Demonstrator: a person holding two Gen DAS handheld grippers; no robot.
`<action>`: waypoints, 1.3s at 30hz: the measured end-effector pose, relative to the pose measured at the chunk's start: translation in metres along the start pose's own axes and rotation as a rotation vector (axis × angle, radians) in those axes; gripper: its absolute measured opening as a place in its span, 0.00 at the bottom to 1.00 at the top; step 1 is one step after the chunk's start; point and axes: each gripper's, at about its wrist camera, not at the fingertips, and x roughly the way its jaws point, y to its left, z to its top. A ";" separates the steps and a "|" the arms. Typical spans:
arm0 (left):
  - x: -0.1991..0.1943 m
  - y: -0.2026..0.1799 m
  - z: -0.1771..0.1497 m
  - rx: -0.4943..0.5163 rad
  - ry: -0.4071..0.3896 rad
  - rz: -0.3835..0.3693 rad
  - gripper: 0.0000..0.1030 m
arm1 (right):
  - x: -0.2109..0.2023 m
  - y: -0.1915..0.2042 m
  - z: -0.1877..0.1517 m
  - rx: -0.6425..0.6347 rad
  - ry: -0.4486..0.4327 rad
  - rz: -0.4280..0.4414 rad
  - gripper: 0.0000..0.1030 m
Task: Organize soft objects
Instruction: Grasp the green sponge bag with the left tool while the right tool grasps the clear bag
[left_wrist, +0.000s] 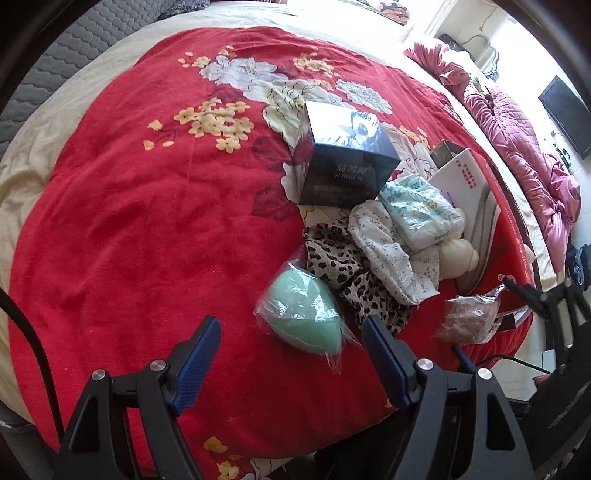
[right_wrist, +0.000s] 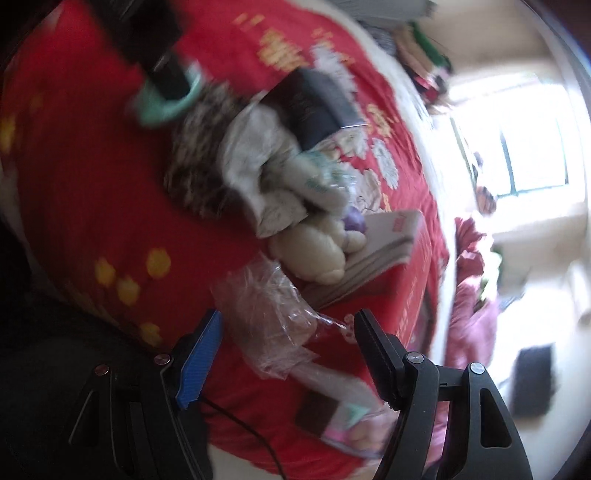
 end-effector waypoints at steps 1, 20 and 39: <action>0.002 0.001 0.000 -0.004 0.002 -0.004 0.76 | 0.005 0.003 0.001 -0.017 0.011 0.007 0.72; 0.034 0.015 0.007 -0.090 0.041 -0.039 0.79 | 0.030 -0.007 -0.004 0.064 -0.034 0.080 0.60; 0.034 0.037 0.003 -0.175 0.010 -0.194 0.39 | -0.004 -0.073 -0.010 0.474 -0.109 0.211 0.59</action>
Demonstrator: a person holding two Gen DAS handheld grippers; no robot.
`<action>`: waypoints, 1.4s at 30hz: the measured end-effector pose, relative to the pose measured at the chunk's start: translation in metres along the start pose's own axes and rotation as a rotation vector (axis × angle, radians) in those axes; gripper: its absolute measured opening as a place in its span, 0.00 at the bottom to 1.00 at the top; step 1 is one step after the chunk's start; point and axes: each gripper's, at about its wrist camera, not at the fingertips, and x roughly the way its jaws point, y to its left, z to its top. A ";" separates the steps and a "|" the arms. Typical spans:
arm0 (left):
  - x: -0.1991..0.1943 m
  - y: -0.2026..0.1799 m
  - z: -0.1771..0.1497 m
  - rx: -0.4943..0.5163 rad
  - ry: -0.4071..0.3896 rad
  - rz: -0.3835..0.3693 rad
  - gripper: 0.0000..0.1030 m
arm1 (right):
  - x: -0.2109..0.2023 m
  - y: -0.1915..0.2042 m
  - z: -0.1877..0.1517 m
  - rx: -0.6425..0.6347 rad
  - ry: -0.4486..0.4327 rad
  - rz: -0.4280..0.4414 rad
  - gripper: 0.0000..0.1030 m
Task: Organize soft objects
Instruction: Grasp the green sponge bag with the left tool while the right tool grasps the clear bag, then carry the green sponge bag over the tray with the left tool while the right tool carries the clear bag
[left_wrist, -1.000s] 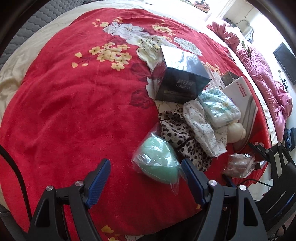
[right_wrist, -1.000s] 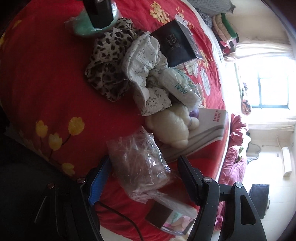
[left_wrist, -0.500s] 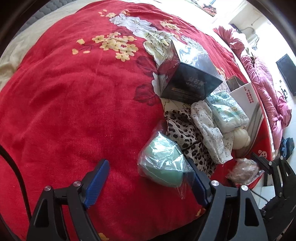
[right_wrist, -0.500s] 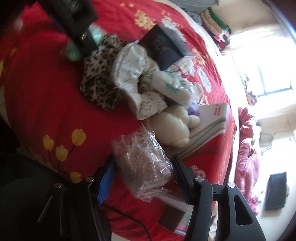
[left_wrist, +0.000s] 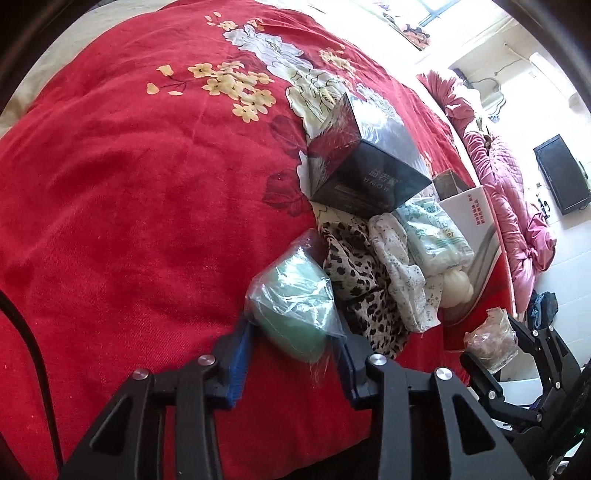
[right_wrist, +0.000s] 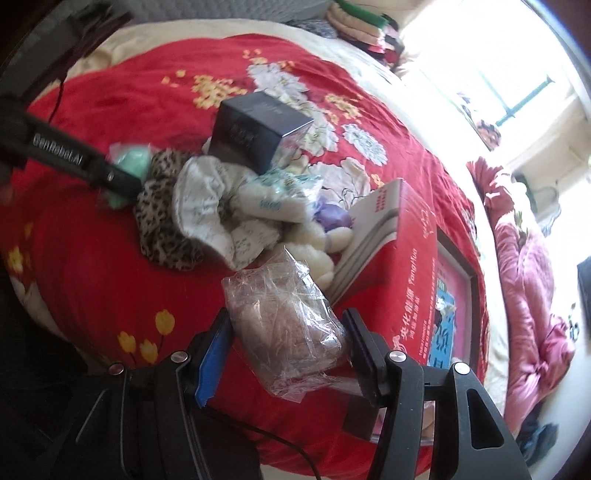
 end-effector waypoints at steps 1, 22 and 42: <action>-0.001 -0.001 0.000 0.005 -0.005 0.003 0.39 | -0.001 -0.003 0.001 0.023 -0.004 0.010 0.59; -0.053 -0.029 -0.007 0.117 -0.132 0.159 0.39 | -0.031 -0.036 -0.016 0.328 -0.098 0.176 0.59; -0.084 -0.108 -0.027 0.298 -0.200 0.176 0.39 | -0.083 -0.099 -0.043 0.559 -0.270 0.178 0.59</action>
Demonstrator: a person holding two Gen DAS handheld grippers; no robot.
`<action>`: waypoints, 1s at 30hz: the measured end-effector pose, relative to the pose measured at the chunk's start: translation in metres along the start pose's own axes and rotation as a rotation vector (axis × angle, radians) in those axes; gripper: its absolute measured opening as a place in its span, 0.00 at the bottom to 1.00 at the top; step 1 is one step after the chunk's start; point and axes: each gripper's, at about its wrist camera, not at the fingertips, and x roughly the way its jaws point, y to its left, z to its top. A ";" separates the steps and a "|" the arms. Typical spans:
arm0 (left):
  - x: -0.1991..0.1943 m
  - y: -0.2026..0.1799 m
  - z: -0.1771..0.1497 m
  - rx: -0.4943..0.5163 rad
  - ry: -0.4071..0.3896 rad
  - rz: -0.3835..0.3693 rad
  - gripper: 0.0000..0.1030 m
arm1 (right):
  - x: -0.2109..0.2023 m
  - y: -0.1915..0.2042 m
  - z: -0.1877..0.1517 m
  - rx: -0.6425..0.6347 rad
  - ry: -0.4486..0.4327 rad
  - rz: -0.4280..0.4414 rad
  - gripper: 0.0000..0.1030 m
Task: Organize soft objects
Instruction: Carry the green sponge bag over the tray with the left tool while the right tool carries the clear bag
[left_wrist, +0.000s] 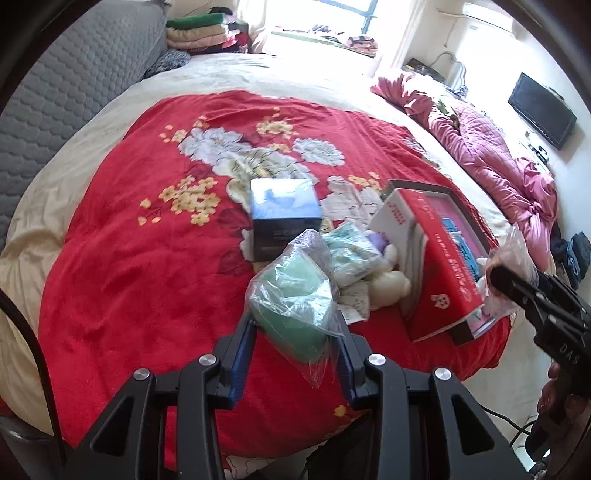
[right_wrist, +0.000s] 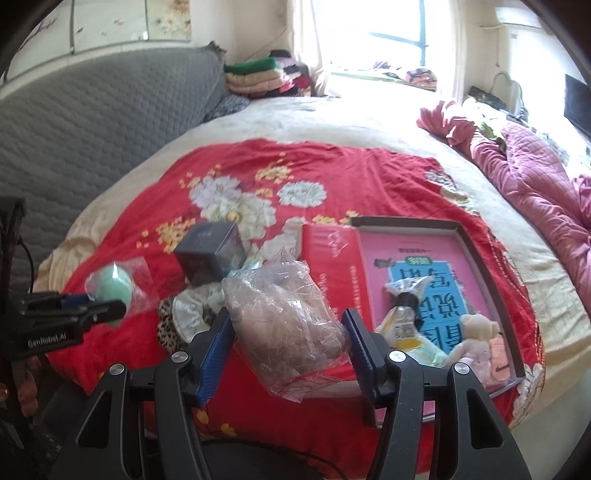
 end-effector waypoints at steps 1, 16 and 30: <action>-0.002 -0.005 0.000 0.008 -0.004 -0.002 0.39 | -0.003 -0.003 0.000 0.010 -0.008 0.000 0.59; -0.024 -0.092 0.011 0.160 -0.041 -0.067 0.39 | -0.060 -0.065 0.000 0.166 -0.136 -0.058 0.59; -0.018 -0.184 0.025 0.313 -0.046 -0.125 0.39 | -0.093 -0.135 -0.021 0.330 -0.187 -0.142 0.59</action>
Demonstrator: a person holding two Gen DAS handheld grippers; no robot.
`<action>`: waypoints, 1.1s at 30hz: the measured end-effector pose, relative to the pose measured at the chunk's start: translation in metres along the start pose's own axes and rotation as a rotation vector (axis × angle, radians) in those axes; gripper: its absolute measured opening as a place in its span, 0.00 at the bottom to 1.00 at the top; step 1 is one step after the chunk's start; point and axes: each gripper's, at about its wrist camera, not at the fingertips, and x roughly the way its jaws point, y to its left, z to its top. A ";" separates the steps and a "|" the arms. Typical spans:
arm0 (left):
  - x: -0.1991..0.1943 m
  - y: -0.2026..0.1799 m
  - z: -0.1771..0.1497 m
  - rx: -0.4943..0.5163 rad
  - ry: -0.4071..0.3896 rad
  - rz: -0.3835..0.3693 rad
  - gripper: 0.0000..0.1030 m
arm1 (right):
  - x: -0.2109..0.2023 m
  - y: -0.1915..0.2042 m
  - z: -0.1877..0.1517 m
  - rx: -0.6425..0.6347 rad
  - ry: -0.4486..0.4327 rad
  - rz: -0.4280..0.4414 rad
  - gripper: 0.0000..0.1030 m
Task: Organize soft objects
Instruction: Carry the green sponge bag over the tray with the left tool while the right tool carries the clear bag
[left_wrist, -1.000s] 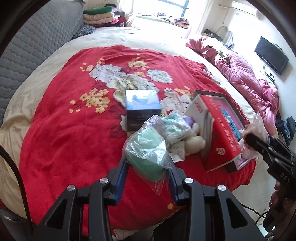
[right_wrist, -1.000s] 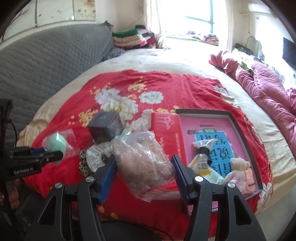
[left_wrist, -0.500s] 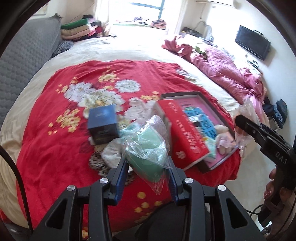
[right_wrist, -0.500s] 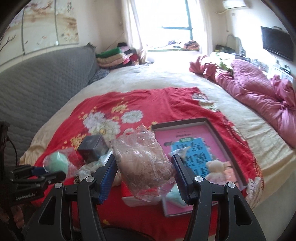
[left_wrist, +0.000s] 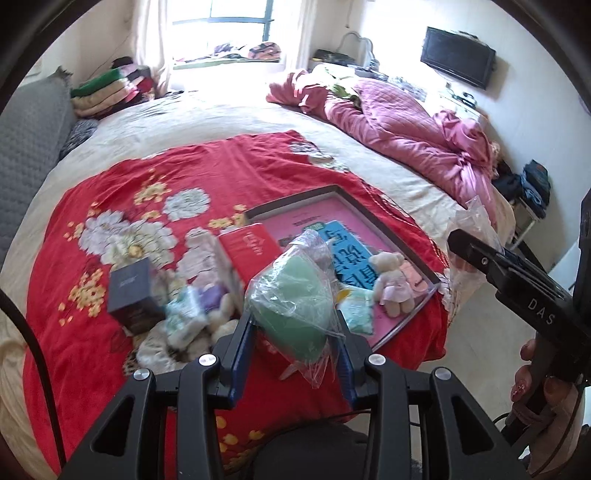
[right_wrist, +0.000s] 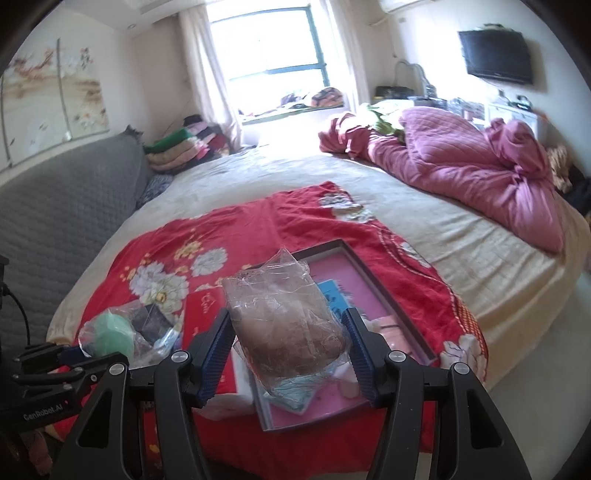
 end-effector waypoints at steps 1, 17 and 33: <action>0.002 -0.004 0.001 0.006 0.004 -0.005 0.39 | 0.000 -0.004 0.000 0.006 0.000 -0.005 0.59; 0.064 -0.049 0.035 0.099 0.080 -0.051 0.39 | 0.033 -0.030 -0.021 0.021 0.070 -0.037 0.59; 0.134 -0.075 0.050 0.149 0.210 -0.070 0.39 | 0.069 -0.049 -0.041 0.023 0.154 -0.048 0.59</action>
